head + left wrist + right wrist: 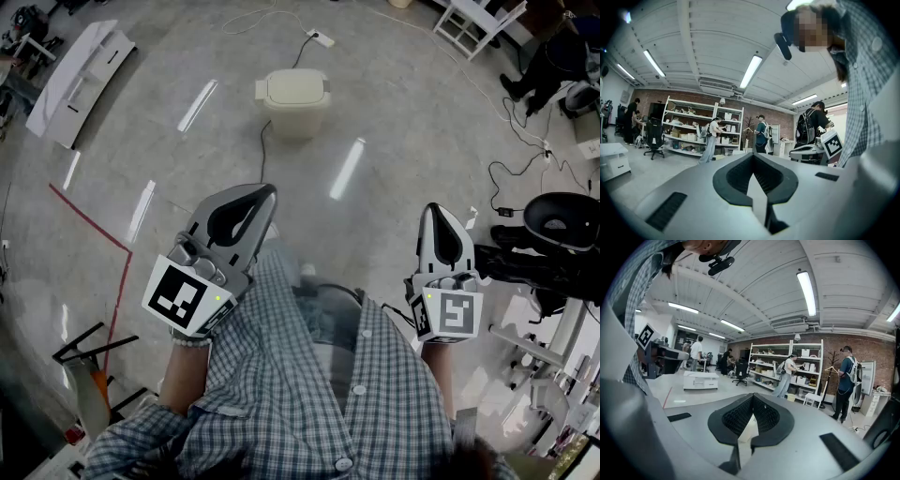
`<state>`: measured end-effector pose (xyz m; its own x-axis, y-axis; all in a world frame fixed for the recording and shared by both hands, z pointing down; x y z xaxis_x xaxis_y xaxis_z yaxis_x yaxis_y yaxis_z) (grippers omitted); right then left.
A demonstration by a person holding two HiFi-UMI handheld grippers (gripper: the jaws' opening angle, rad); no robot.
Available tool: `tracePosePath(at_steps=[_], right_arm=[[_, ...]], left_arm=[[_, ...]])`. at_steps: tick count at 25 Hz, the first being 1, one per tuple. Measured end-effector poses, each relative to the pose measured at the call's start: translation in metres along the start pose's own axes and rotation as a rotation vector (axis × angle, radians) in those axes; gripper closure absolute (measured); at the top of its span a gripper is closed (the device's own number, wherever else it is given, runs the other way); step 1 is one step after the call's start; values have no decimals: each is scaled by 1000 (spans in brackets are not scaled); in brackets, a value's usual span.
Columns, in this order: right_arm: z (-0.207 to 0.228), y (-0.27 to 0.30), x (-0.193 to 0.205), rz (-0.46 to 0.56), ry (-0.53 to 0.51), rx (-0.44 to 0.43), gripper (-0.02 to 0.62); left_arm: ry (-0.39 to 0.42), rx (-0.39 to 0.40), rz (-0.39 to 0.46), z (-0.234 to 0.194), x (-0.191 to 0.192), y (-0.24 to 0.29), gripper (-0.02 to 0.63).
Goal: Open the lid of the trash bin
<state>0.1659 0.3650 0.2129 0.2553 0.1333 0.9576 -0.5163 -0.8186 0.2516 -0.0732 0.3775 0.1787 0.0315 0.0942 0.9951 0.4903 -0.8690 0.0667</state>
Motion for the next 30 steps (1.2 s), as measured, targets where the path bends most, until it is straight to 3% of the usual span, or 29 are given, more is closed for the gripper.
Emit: tracePosePath(at_steps=[17, 30], right_arm=[[-4, 15, -8, 16, 17, -13, 577], [-1, 73, -17, -18, 33, 3, 577]], left_arm=[[-9, -10, 0, -11, 0, 1, 606], [-25, 1, -22, -67, -2, 35, 606]])
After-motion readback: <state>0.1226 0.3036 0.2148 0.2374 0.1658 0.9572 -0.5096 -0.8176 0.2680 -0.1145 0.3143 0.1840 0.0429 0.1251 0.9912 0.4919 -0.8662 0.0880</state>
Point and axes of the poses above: the fingertips, and each gripper's own axes: y forward along the fingers, z to its right, x out of its underside, the point moved 1 cm from there along -y, backward along the fingers, and after that the axes turned 13 degrees about -x, right-handed, at the moved point
